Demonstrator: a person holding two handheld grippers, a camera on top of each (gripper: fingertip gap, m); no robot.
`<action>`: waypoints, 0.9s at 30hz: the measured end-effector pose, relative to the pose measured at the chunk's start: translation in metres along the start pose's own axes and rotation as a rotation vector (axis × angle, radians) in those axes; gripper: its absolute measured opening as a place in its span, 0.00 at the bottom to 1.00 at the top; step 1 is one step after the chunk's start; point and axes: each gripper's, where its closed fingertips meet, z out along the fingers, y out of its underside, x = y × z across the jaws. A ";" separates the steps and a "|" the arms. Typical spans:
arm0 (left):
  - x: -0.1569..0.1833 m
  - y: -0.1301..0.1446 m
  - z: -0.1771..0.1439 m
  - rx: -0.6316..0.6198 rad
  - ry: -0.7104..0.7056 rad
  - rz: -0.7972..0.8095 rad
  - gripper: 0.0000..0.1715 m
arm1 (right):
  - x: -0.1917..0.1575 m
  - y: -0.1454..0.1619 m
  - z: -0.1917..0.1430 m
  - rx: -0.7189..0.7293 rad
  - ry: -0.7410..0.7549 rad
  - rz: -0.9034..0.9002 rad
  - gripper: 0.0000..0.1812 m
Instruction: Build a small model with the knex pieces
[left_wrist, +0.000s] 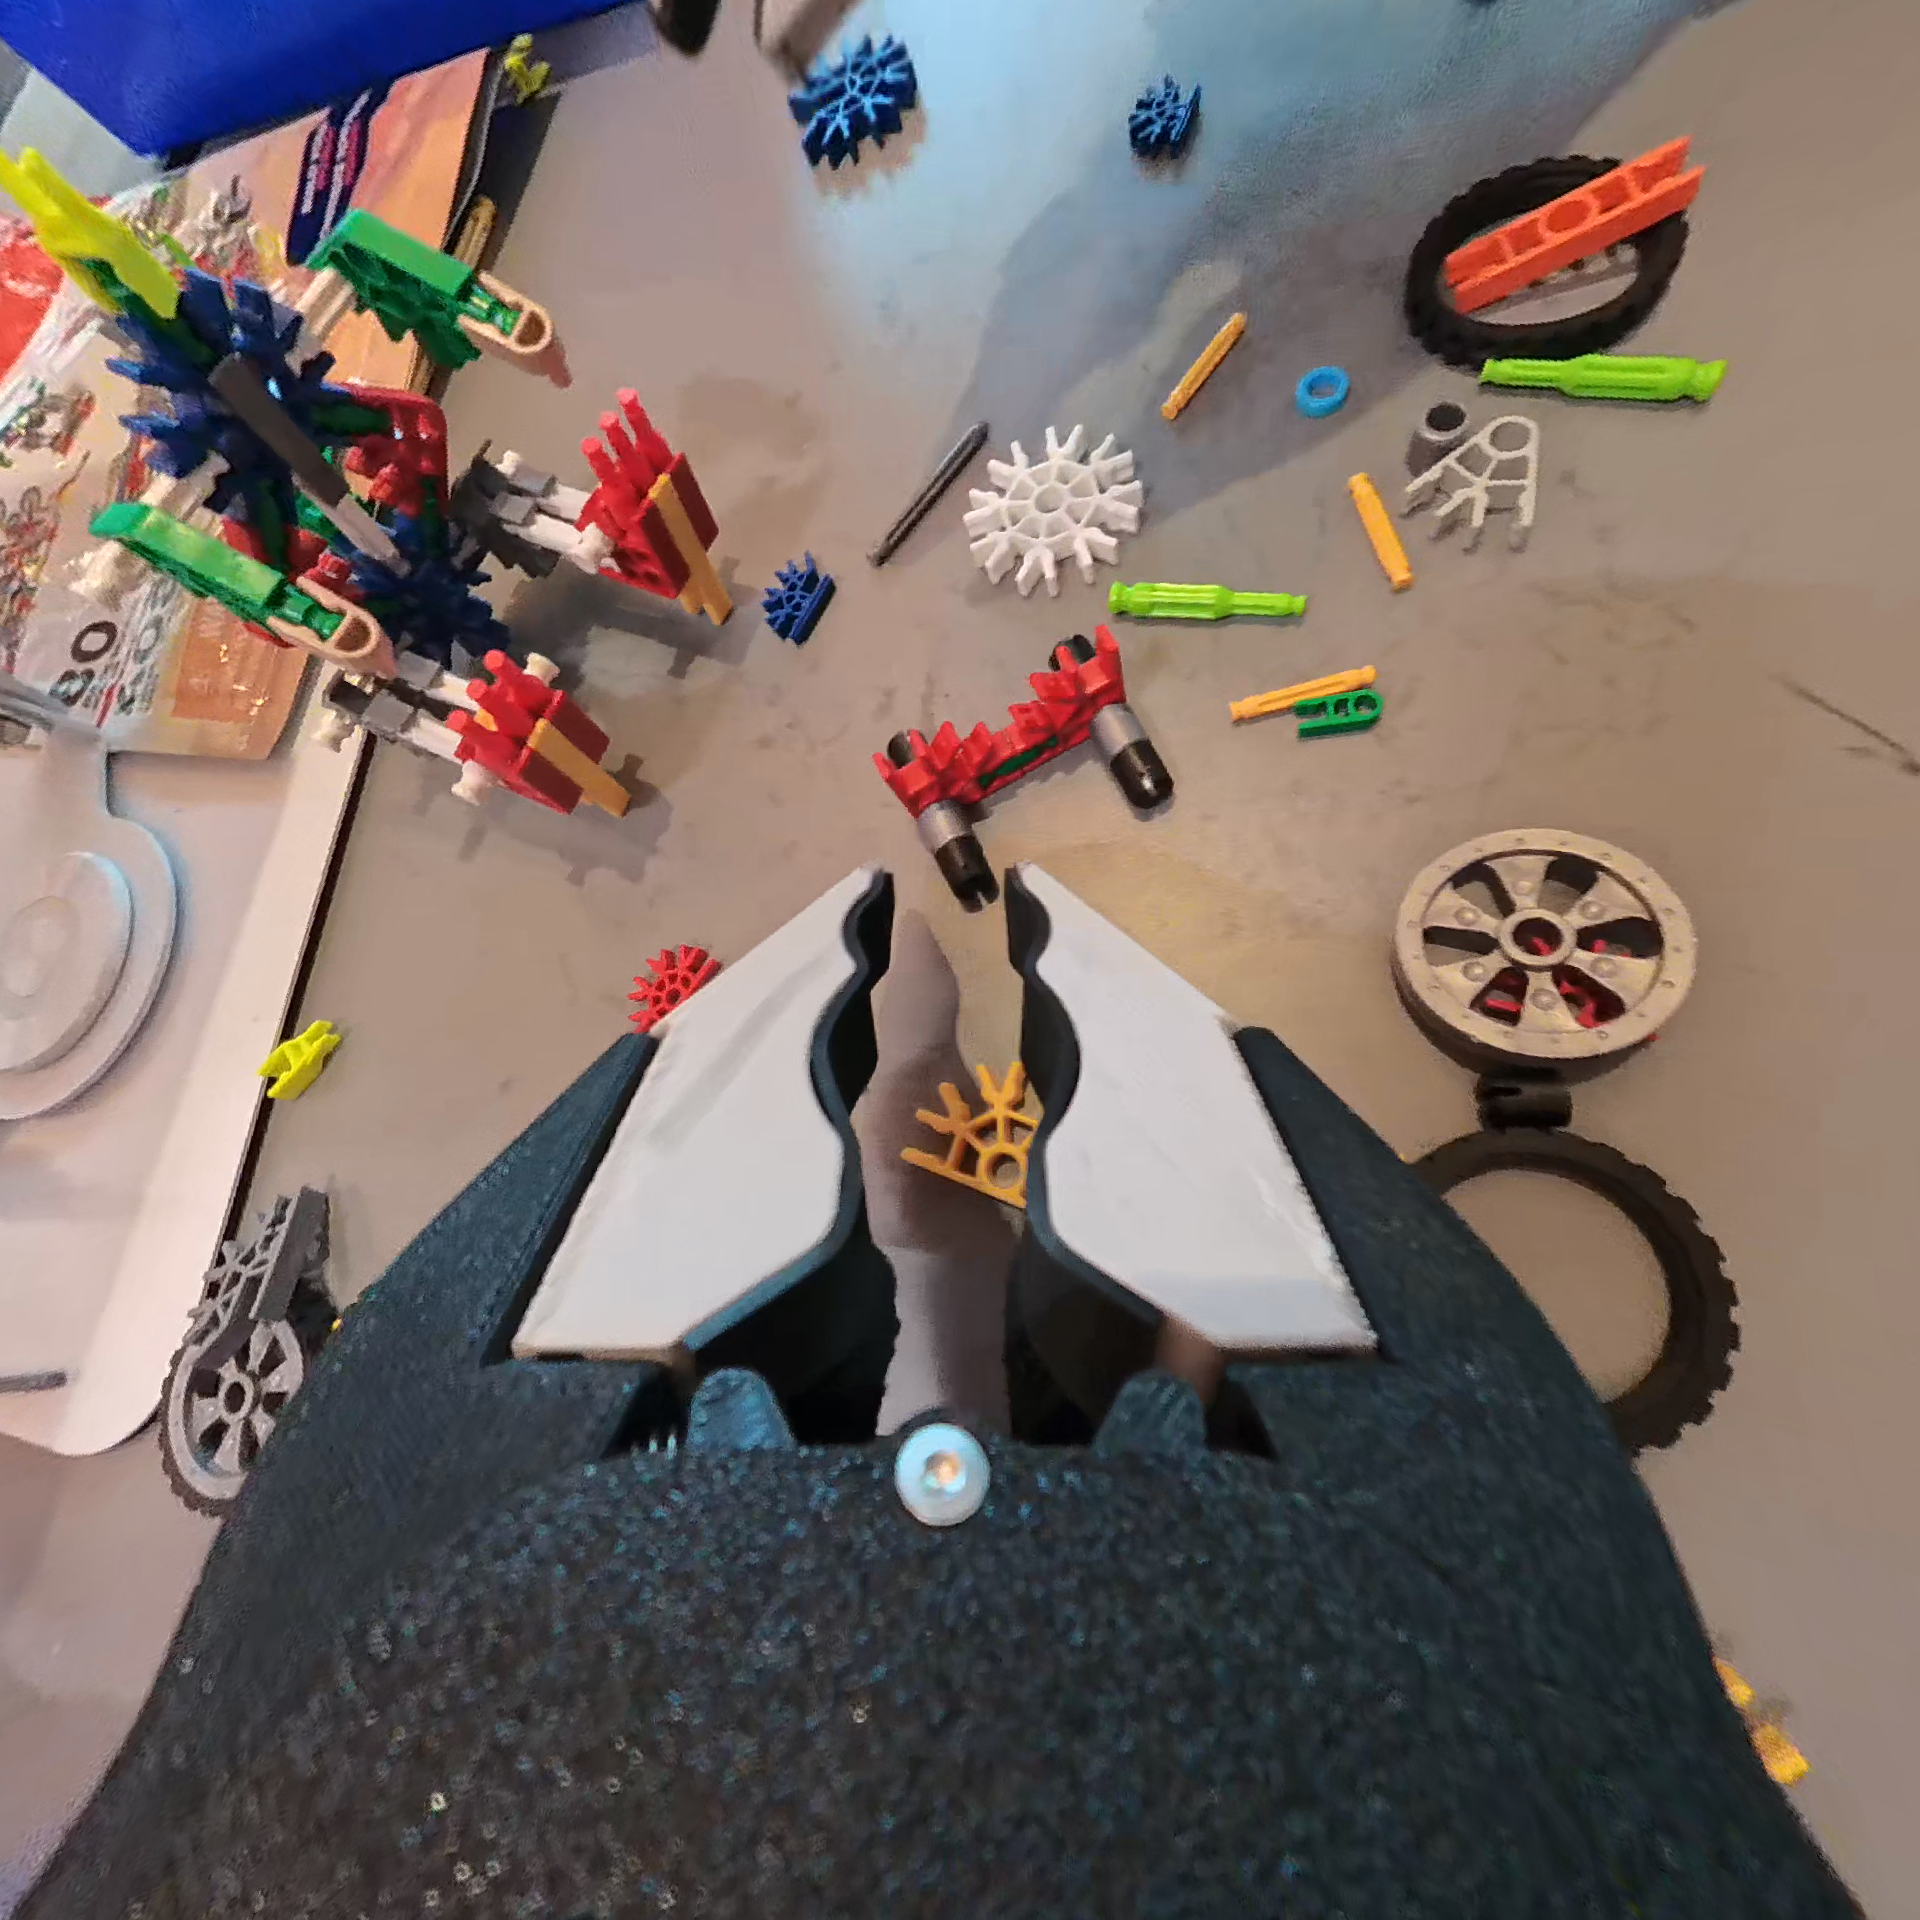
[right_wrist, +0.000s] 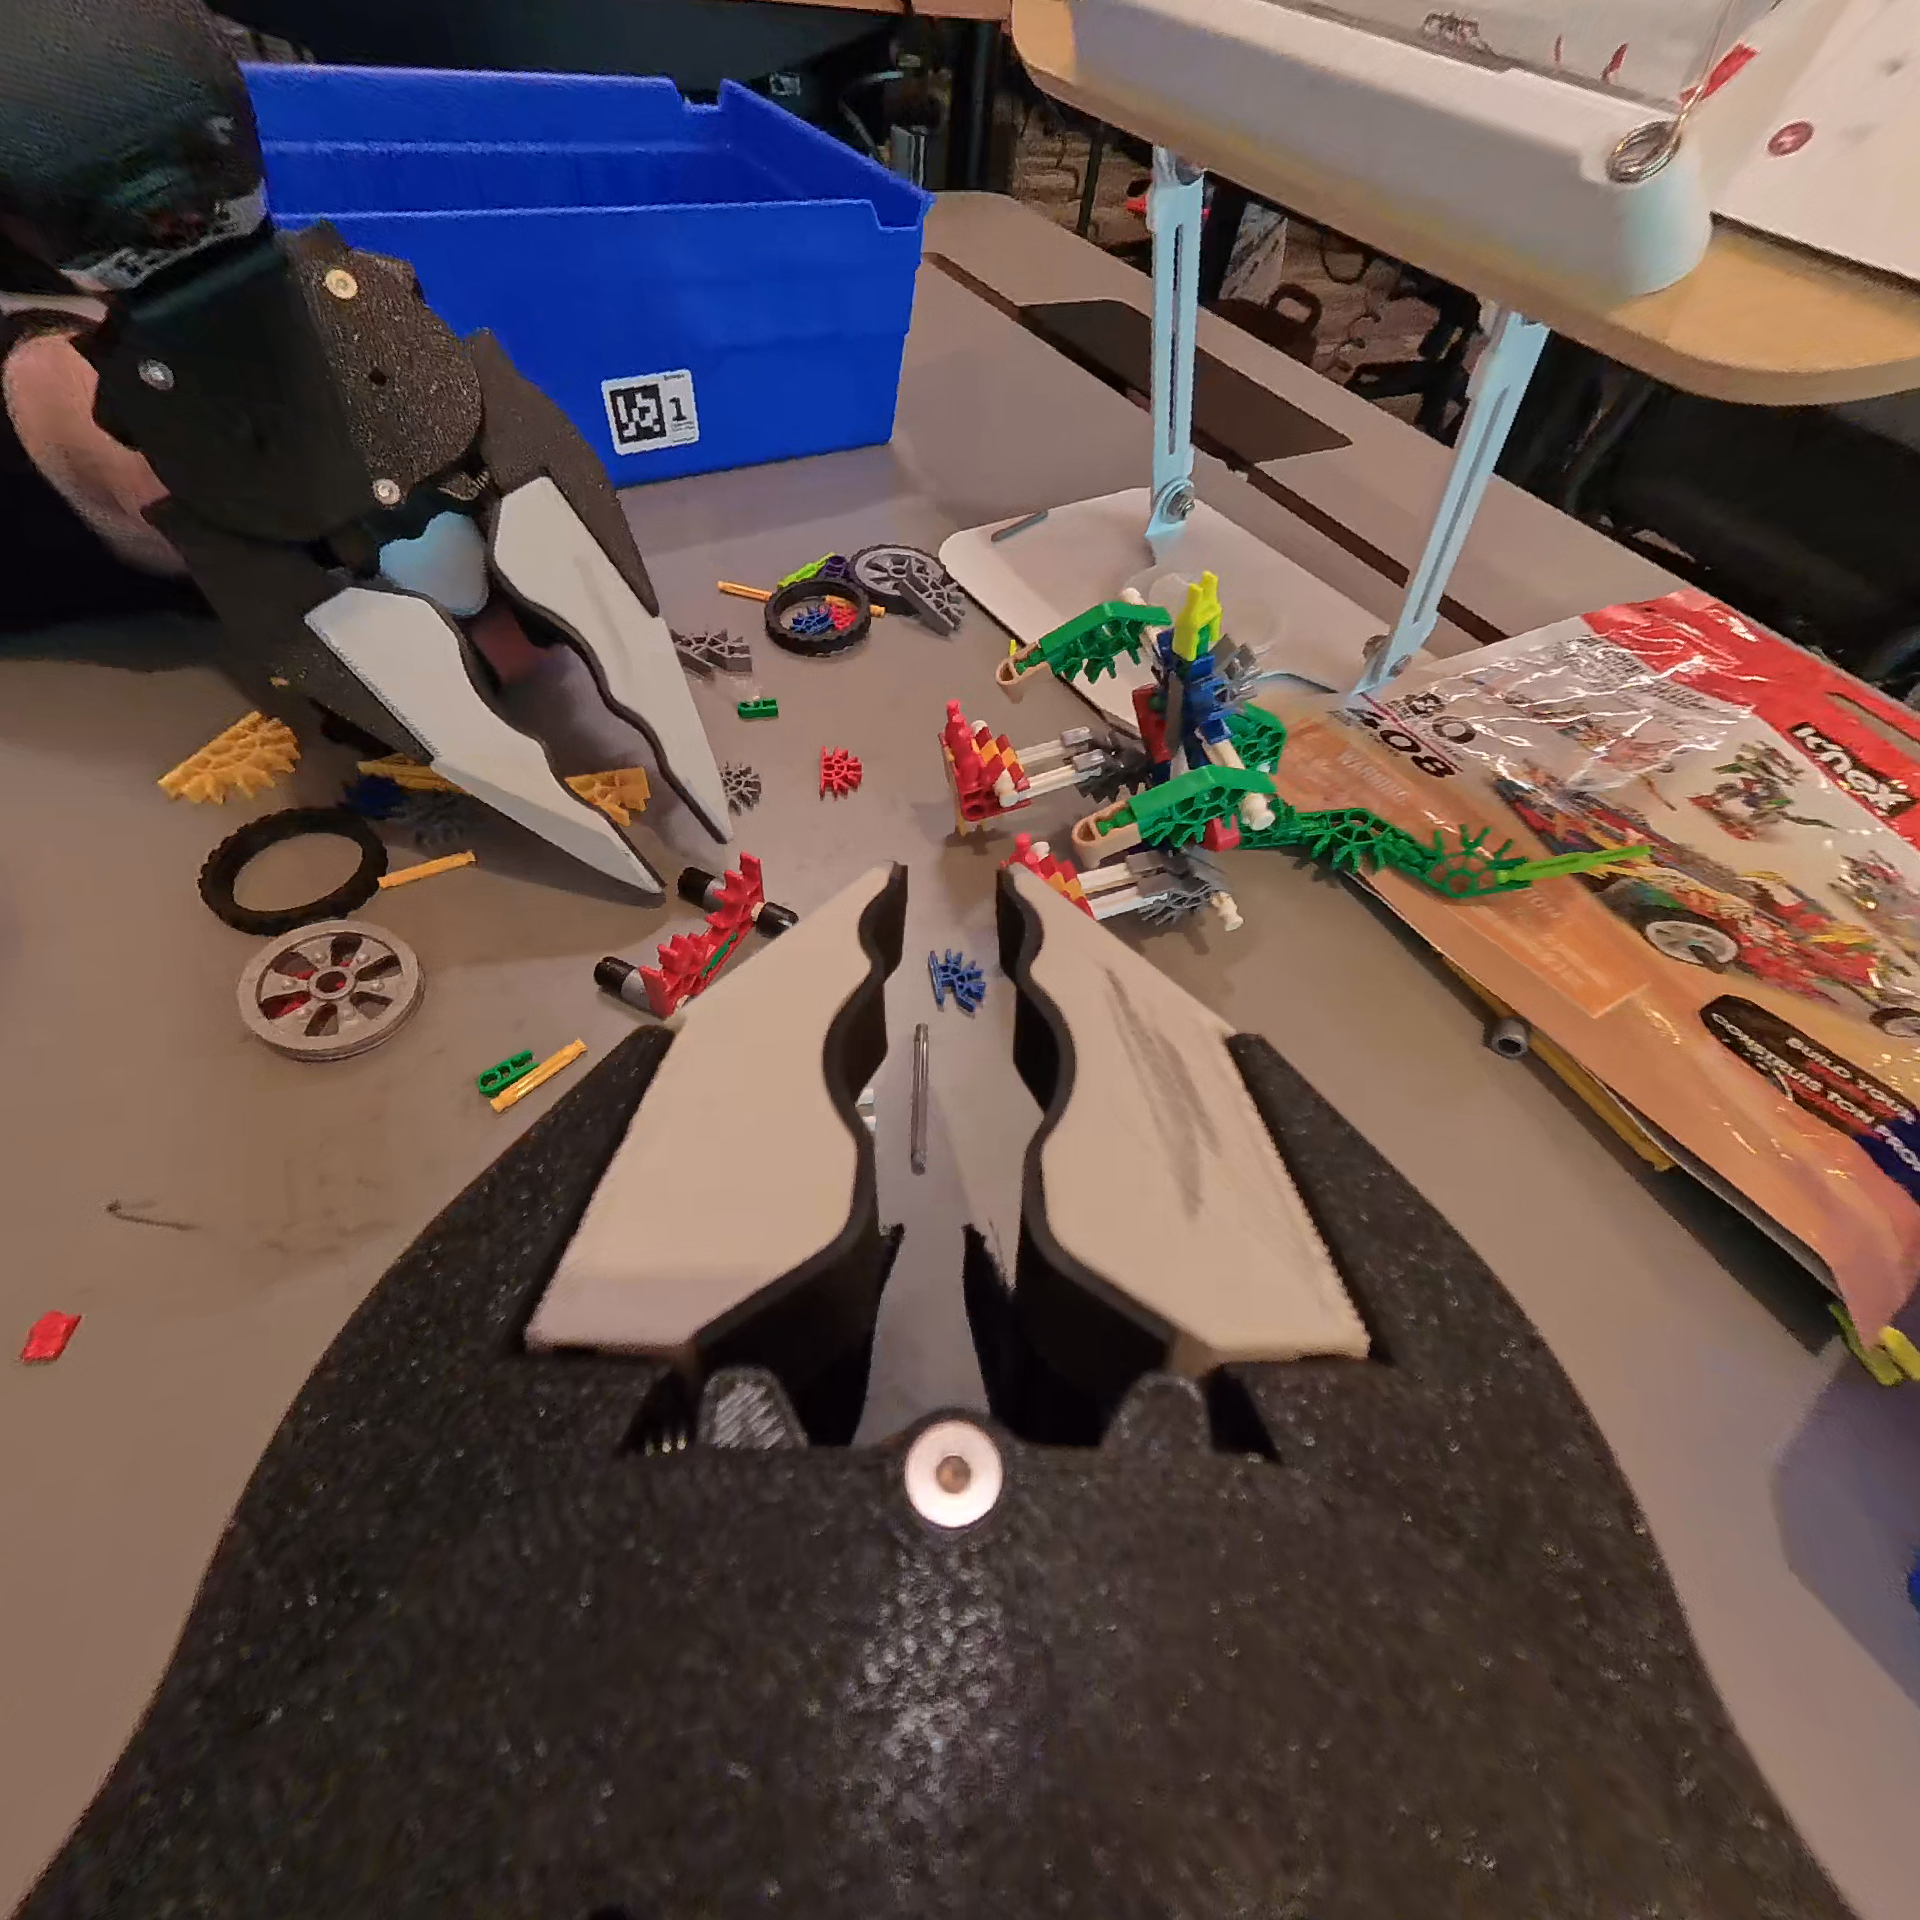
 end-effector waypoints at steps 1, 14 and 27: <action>0.001 0.000 0.001 0.000 0.002 0.002 0.11 | 0.000 0.000 -0.001 -0.005 0.006 -0.002 0.09; 0.003 -0.005 -0.003 0.012 0.008 0.006 0.13 | -0.005 0.008 -0.019 -0.144 0.083 -0.047 0.09; 0.011 -0.016 -0.007 0.073 0.036 0.023 0.14 | 0.012 0.021 -0.054 -0.267 0.224 -0.069 0.09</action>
